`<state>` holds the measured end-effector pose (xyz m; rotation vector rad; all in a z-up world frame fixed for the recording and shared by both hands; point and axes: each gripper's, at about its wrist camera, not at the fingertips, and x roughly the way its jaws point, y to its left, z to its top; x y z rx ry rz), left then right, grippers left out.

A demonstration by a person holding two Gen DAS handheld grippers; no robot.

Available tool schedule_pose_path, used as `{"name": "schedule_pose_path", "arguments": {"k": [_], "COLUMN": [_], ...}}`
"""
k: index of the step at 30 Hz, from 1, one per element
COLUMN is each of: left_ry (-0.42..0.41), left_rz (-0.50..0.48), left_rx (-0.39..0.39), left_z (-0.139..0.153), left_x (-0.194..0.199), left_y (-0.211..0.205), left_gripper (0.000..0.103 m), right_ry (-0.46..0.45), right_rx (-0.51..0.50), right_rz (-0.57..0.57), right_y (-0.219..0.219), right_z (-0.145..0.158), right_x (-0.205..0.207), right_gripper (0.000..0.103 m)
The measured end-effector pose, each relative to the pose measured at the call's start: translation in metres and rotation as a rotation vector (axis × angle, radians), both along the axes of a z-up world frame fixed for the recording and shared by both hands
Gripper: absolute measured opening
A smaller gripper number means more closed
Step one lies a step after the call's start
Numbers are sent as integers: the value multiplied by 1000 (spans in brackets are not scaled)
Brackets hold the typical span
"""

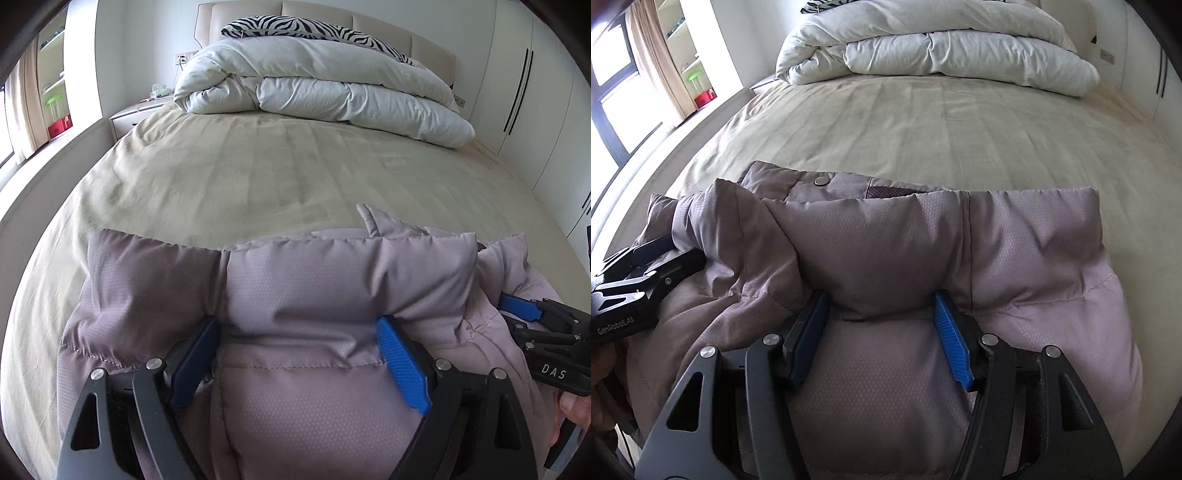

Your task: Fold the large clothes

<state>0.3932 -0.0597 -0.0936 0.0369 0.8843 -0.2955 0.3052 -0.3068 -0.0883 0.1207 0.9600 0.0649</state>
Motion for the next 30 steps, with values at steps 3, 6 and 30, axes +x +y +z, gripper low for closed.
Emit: {"name": "schedule_pose_path", "arguments": {"k": [3, 6, 30], "left_ry": [16, 22, 22], "left_rz": [11, 13, 18], "left_rx": [-3, -16, -8], "left_z": [-6, -13, -22], "left_x": [10, 13, 7], "left_y": [0, 1, 1], "left_gripper": [92, 93, 94], "right_ry": [9, 15, -38], "right_rx": [11, 29, 2], "right_rz": [-1, -2, 1], "right_y": [-7, -11, -5], "right_z": [-8, -15, -31], "right_x": [20, 33, 35], "right_gripper": [58, 58, 58]}}
